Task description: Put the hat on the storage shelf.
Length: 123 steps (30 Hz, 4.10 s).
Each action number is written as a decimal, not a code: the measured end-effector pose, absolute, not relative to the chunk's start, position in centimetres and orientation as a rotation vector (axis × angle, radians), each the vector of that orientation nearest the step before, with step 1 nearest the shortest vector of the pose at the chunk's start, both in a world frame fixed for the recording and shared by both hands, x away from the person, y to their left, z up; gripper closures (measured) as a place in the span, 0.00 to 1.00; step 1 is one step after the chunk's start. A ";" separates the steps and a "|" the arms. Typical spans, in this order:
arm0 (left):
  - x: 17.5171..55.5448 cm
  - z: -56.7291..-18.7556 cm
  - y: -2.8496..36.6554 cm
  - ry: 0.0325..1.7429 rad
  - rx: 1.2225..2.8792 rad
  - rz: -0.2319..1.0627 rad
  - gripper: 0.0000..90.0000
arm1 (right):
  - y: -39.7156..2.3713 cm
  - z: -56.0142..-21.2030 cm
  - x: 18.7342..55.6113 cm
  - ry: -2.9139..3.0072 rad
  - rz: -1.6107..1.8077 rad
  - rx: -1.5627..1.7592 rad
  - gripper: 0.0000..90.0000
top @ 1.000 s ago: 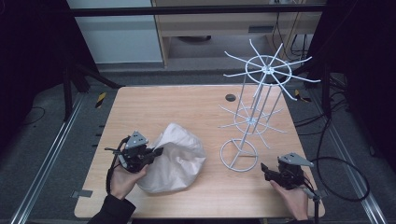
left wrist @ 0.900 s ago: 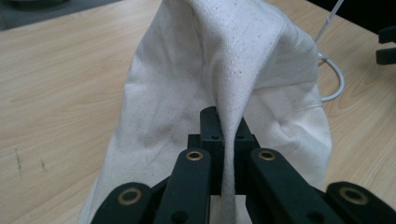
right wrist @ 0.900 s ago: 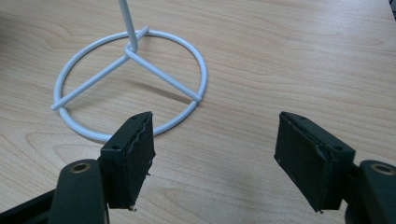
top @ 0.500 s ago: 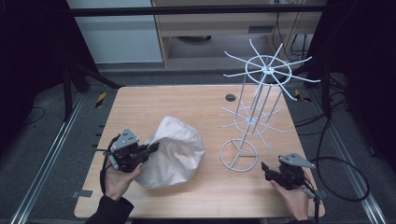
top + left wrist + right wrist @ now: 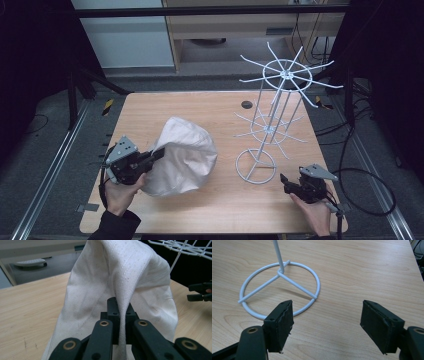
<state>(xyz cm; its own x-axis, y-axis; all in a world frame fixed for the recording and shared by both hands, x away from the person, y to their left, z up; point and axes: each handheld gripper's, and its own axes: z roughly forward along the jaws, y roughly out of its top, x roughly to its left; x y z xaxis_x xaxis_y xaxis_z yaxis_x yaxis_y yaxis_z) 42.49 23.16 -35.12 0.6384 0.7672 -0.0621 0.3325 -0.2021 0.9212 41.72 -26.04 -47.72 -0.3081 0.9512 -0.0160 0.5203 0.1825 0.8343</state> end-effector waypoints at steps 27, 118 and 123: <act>40.2 -32.6 24.0 0.821 1.581 0.574 0.98 | -26.0 -47.8 41.6 1.904 1.007 1.387 0.28; 40.7 -20.8 19.7 0.542 1.189 0.519 0.98 | -26.1 -47.8 41.6 1.889 1.017 1.371 0.27; 41.4 -20.7 19.1 0.543 1.188 0.495 0.98 | -26.0 -47.8 41.6 1.891 1.017 1.368 0.27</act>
<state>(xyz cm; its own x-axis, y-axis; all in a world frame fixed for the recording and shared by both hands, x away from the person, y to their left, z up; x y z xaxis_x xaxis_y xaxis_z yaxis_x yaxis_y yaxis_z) 41.41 19.12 -20.66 0.7710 0.6226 -0.1337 -0.0753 0.2977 0.9517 41.60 -26.02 -47.79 -0.3000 0.9536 -0.0243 0.5056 0.1805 0.8437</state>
